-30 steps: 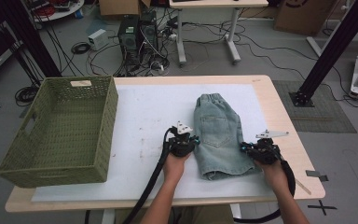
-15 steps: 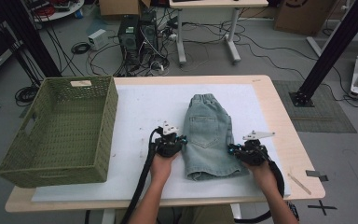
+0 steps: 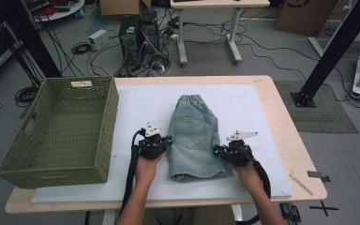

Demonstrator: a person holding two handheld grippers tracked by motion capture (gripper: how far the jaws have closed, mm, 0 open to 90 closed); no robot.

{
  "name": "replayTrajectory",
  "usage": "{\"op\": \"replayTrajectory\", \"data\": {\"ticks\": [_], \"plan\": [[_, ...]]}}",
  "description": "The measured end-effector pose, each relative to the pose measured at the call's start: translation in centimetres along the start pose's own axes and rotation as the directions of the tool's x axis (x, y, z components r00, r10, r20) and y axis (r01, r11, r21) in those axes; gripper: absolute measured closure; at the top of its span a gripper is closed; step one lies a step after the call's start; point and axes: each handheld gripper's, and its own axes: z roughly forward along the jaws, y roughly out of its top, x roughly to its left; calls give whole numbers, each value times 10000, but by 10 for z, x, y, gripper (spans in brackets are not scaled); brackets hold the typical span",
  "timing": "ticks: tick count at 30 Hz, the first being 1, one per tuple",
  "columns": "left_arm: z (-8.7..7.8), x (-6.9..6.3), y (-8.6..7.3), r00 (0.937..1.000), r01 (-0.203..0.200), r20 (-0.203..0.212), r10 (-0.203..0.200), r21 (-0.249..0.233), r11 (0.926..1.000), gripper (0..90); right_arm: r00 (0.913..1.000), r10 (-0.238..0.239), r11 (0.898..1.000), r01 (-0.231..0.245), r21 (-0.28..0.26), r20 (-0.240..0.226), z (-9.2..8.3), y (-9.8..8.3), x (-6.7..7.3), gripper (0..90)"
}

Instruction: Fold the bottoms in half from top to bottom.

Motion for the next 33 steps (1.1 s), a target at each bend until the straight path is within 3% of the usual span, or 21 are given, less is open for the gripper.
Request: {"op": "replayTrajectory", "data": {"ticks": [6,13,15,17,23,29,33], "plan": [[-5,5,-4,10000,46,-23,-46,-44,10000,871,10000,12,10000,-12,-49,-23,5,3,7,837],[-2,5,-5,9998,73,199,-70,-180,9998,861,9999,104,9998,-103,-152,35,2,1,4,838],[-2,6,-5,9996,134,263,-126,-286,9995,789,9998,166,9997,-164,-198,85,-1,1,2,838],[-3,9,-5,9988,328,364,-313,-399,9987,640,9996,233,9994,-230,-256,126,-5,-1,-2,838],[-3,13,-1,9972,511,578,-470,-708,9962,433,9994,279,9995,-276,-126,212,-9,-5,-8,834],[0,17,11,9949,634,836,-557,-921,9937,258,10000,16,9991,-13,-422,79,-14,-4,-10,580],[3,19,23,9946,577,928,-474,-1126,9920,254,9995,-282,9961,292,-828,136,-21,-3,-11,461]]}}
